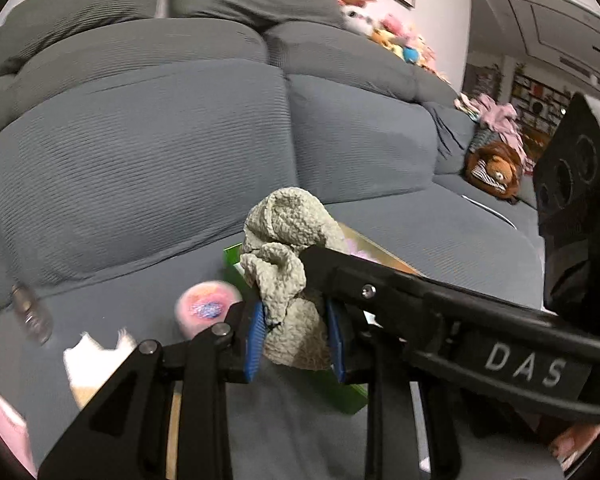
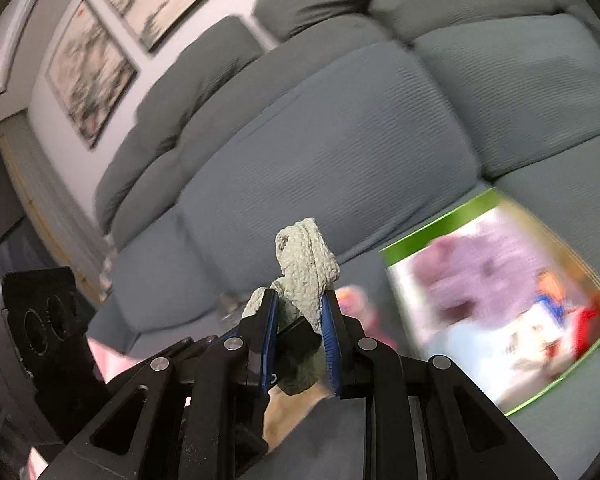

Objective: Organize soft objects
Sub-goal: 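Grasp the grey-green sock with the right gripper and carry it to the box, then release the sock into the green box and withdraw the right tool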

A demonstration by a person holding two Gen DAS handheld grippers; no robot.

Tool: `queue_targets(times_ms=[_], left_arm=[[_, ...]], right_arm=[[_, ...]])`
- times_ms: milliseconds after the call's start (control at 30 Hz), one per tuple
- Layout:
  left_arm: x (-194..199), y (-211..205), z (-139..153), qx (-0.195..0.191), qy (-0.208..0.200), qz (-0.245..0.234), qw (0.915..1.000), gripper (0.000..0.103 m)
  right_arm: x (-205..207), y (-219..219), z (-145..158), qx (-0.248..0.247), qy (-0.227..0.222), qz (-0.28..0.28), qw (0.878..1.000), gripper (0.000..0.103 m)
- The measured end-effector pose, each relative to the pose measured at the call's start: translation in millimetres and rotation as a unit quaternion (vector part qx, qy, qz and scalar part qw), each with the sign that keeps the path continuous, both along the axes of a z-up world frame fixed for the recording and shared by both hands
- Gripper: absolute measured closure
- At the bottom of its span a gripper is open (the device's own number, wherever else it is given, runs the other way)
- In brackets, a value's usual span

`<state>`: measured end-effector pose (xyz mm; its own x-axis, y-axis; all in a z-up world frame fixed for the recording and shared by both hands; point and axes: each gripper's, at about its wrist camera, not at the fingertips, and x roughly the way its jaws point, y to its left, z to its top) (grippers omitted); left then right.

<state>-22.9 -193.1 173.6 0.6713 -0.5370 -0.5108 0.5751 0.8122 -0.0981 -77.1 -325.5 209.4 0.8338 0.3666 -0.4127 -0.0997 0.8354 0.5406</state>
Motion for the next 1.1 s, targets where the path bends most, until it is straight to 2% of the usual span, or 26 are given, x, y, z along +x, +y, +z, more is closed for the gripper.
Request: queue_targets(times_ms=[167,333,467,567,633,667,700,733,767,800,833,967,1100], left_arm=[[20,-56,-15,0.022,0.007,-0.037,0.999,0.079],[37,-95,-40,0.053,0.03,-0.06,0.9963,0.079],[51,-108,-54,0.045,0.06,-0.067,0.995,0.078],[54,-109,-59,0.045,0.067,-0.065,0.9947,0.071],[54,-106,-60,0.042,0.069,-0.063,0.9947,0.057],[53,-104,-60,0.039,0.068,-0.062,0.995,0.046],[52,-103,-58,0.035,0.068,-0.062,0.9951,0.042],[50,-100,-58,0.031,0.069,-0.064,0.9951,0.033],[49,-97,-56,0.027,0.071,-0.069,0.9947,0.029],[48,-94,-55,0.025,0.073,-0.071,0.9944,0.022],[47,-91,-53,0.023,0.073,-0.068,0.9948,0.021],[41,-69,-44,0.013,0.07,-0.043,0.9965,0.018],[34,-27,-36,-0.001,0.069,-0.007,0.9976,0.013]], right_arm=[[2,-53,-24,0.046,0.004,-0.052,0.998,0.079],[8,-89,-59,0.093,0.043,-0.092,0.991,0.079],[14,-105,-72,0.107,0.066,-0.117,0.985,0.079],[15,-110,-77,0.114,0.076,-0.137,0.981,0.079],[13,-112,-78,0.107,0.084,-0.159,0.978,0.078],[13,-113,-78,0.105,0.085,-0.164,0.977,0.076],[12,-115,-79,0.104,0.085,-0.17,0.976,0.072],[11,-116,-78,0.102,0.084,-0.175,0.976,0.056],[8,-117,-77,0.102,0.081,-0.181,0.975,0.042],[5,-118,-76,0.103,0.075,-0.187,0.974,0.037],[2,-118,-75,0.103,0.069,-0.191,0.974,0.03],[-7,-109,-59,0.076,0.051,-0.196,0.976,0.022],[-10,-89,-42,0.067,0.03,-0.166,0.983,0.019]])
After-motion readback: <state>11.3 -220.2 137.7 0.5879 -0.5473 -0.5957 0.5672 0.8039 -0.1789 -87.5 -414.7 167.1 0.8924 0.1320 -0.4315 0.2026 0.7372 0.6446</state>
